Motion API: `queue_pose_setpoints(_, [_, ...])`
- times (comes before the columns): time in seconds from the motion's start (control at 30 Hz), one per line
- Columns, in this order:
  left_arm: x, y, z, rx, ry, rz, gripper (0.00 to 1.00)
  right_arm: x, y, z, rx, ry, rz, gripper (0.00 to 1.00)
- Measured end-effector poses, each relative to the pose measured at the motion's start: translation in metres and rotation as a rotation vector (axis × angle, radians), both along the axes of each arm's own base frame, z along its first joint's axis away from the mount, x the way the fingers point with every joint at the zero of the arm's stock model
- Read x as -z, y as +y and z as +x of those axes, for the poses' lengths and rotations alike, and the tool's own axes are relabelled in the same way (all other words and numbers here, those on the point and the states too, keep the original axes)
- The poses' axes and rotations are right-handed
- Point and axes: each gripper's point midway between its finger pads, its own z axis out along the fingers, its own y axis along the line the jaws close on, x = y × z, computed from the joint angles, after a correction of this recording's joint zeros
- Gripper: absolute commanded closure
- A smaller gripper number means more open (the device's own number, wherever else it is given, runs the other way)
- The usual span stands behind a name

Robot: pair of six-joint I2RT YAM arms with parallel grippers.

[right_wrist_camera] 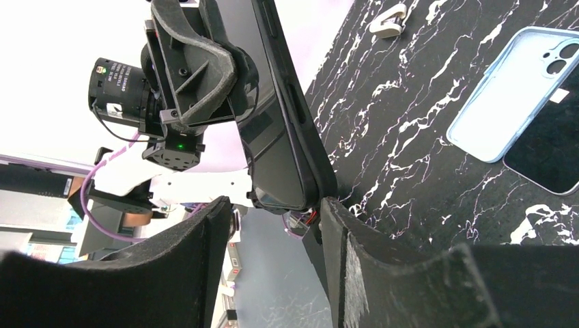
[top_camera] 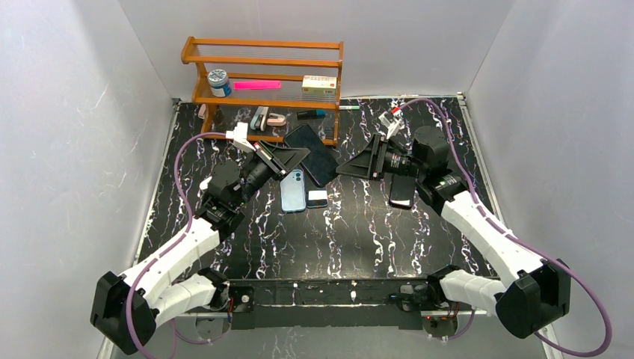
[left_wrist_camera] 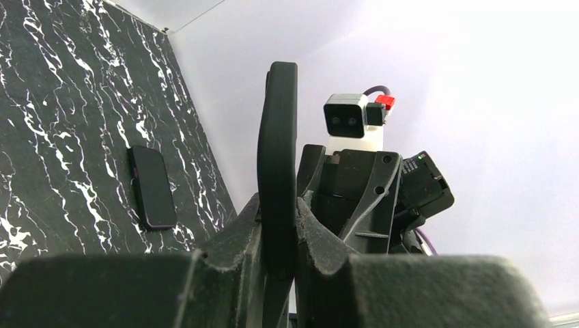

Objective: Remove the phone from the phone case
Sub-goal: Remove the phone case from the phone.

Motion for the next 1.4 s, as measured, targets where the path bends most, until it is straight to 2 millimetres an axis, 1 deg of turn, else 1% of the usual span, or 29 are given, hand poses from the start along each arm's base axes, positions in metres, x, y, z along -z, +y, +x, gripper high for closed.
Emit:
queue_pose_setpoints(0.13, [-0.003,0.0,0.0,0.0,-0.003,-0.011,1.0,-0.003,0.001,0.001,-0.004,-0.008,0.015,0.44])
queue_pose_setpoints(0.3, [-0.005,0.002,0.002,-0.006,-0.012,-0.019,1.0,-0.005,0.003,0.004,-0.016,-0.01,0.03,0.44])
queue_pose_setpoints(0.63, [0.007,0.003,0.003,-0.017,-0.008,0.018,1.0,0.006,0.003,0.004,-0.021,0.019,0.001,0.44])
queue_pose_setpoints(0.93, [0.013,0.003,0.004,-0.018,-0.004,0.046,1.0,0.006,0.003,0.003,-0.025,0.015,-0.001,0.44])
queue_pose_setpoints(1.27, [0.011,0.002,0.005,-0.015,0.014,0.02,1.0,0.006,0.005,0.005,-0.037,0.011,0.006,0.44])
queue_pose_setpoints(1.4, [0.007,0.002,0.007,-0.015,0.025,-0.015,1.0,0.004,0.006,0.005,-0.05,-0.005,0.017,0.44])
